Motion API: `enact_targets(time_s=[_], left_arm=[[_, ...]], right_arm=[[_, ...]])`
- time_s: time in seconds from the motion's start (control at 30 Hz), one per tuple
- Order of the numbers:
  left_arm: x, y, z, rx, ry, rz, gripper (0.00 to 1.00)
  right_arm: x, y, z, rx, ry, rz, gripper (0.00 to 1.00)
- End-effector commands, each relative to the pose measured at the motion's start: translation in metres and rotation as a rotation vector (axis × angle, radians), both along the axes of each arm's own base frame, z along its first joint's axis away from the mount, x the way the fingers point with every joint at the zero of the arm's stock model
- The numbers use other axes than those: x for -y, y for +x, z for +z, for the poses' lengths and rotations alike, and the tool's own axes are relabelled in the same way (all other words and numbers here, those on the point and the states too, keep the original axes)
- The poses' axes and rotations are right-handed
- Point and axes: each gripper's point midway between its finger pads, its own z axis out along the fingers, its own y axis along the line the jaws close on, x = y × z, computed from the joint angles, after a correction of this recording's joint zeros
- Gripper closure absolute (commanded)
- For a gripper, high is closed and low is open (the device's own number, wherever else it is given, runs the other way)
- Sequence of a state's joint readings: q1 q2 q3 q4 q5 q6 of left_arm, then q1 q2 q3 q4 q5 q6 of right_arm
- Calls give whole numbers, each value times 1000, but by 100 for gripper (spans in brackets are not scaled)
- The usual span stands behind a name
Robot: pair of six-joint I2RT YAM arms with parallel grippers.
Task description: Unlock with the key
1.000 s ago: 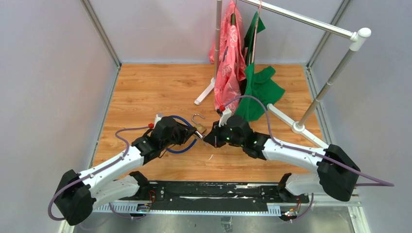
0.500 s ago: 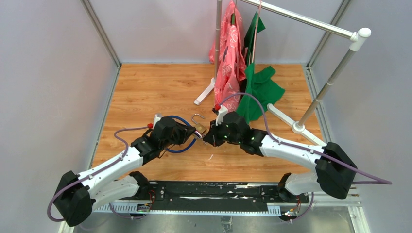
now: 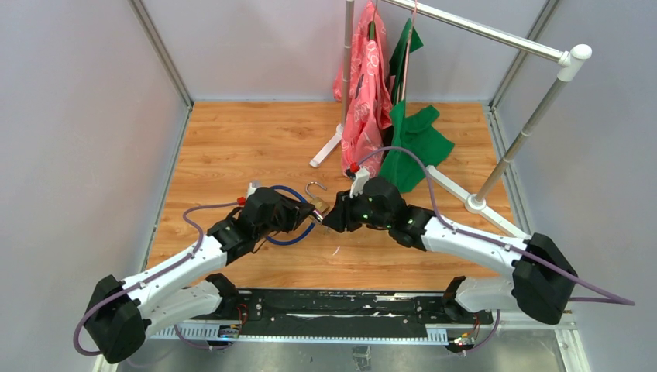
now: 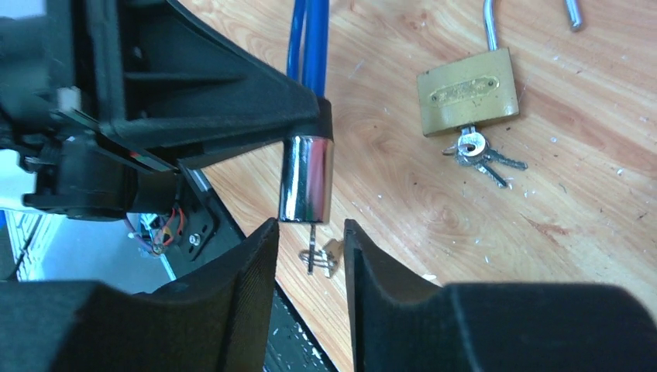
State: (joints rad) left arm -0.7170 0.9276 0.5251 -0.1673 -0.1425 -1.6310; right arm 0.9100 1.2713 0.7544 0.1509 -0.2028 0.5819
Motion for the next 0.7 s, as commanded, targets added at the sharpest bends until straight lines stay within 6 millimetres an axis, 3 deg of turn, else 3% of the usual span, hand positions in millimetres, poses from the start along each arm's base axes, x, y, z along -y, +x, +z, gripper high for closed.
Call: enact_targets(time_s=[0.0,0.17,0.43,0.67], left_arm=[[10,-7,10,16,-38,-49,100],[10,-5,8,15,-27,-47,100],[10,-2,6,17,-8,-43,100],[12,0,7,21,-9,-47,100]], right_arm=[[4,-3,23,56,71,23,59],[7,-11,24,47,65,53,57],[20,-25,9,2,-22,92,60],[13,-28,3,-23,-21,126,67]])
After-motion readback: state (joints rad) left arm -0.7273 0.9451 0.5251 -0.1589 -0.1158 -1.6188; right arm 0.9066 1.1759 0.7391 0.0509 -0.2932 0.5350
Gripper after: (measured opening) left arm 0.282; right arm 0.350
